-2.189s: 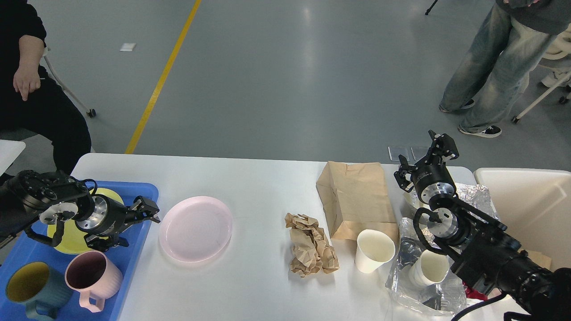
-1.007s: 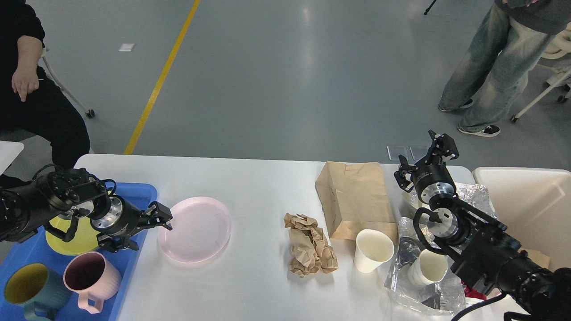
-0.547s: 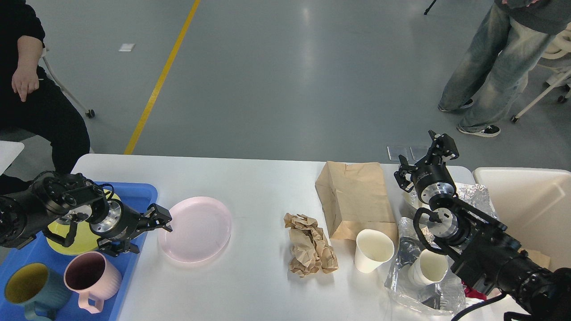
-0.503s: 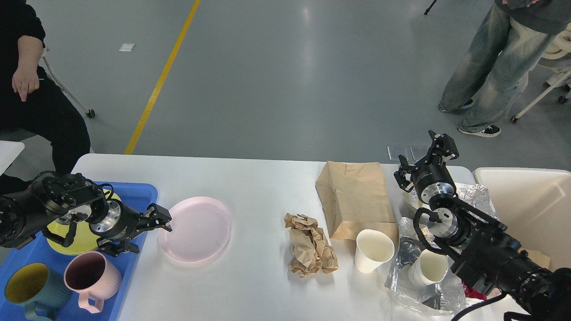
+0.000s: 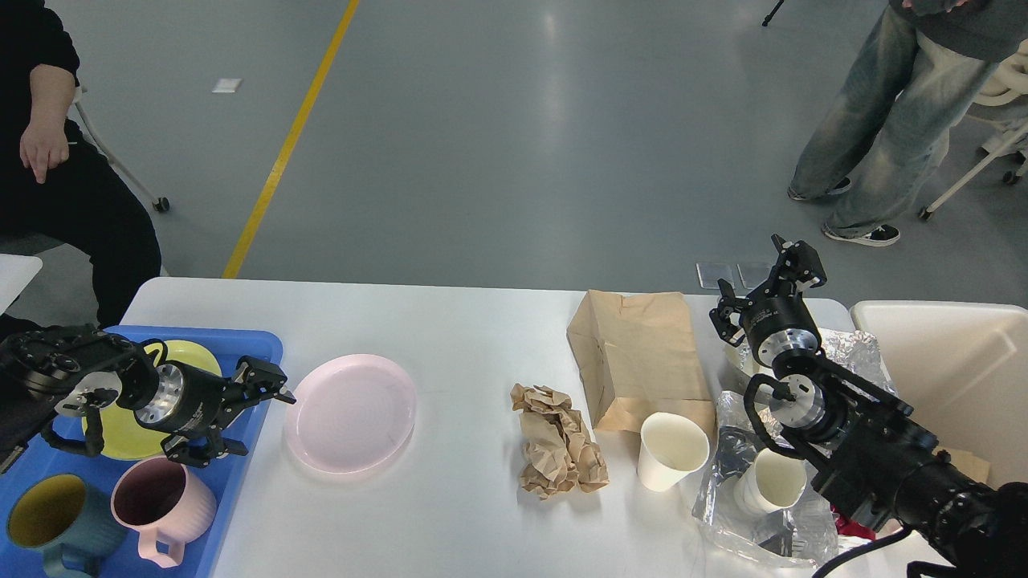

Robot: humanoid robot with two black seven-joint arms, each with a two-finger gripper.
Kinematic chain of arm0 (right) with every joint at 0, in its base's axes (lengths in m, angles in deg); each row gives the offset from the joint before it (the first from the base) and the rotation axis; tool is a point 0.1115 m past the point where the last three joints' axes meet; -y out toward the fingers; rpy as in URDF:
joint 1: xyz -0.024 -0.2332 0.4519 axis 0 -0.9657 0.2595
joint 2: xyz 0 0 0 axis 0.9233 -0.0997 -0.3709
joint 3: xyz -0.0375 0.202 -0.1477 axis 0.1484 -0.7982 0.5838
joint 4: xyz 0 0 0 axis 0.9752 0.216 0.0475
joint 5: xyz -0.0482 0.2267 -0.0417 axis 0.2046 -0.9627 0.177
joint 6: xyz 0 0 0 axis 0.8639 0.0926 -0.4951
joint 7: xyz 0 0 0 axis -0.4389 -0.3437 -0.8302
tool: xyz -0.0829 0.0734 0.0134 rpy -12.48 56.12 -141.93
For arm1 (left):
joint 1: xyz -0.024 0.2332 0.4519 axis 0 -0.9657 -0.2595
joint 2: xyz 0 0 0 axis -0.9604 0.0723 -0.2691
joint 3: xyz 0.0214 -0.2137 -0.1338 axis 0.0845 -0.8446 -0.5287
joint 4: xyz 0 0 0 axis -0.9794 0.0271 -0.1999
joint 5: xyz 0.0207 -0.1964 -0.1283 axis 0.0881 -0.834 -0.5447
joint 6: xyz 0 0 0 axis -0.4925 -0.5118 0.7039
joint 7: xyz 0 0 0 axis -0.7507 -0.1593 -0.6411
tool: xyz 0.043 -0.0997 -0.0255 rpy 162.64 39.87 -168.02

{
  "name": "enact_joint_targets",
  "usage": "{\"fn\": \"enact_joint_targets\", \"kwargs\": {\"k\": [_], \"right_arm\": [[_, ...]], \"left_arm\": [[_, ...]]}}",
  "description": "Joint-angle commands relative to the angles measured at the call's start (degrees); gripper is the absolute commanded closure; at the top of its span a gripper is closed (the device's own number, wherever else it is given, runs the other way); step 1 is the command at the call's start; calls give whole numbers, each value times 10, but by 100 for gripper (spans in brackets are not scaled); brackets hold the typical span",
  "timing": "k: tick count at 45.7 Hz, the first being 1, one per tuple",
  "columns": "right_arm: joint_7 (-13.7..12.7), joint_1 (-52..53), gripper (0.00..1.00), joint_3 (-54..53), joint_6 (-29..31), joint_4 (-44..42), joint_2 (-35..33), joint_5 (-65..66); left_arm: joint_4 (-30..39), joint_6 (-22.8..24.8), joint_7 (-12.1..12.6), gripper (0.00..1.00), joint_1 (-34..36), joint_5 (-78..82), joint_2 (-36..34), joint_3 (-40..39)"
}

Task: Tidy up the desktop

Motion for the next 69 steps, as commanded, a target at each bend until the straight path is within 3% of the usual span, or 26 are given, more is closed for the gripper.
{"fn": "enact_joint_targets", "kwargs": {"k": [1, 18, 26, 35, 69], "right_arm": [[0, 0, 0, 0, 0, 0, 0, 0], [0, 0, 0, 0, 0, 0, 0, 0], [0, 0, 0, 0, 0, 0, 0, 0], [0, 0, 0, 0, -1, 0, 0, 0], [0, 0, 0, 0, 0, 0, 0, 0]], "left_arm": [[-2, -1, 0, 5, -9, 2, -4, -15], [0, 24, -1, 5, -2, 2, -16, -16], [0, 81, 4, 5, 28, 3, -26, 2], [-2, 79, -2, 5, 52, 3, -26, 47], [-7, 73, -3, 4, 25, -4, -2, 16]]}}
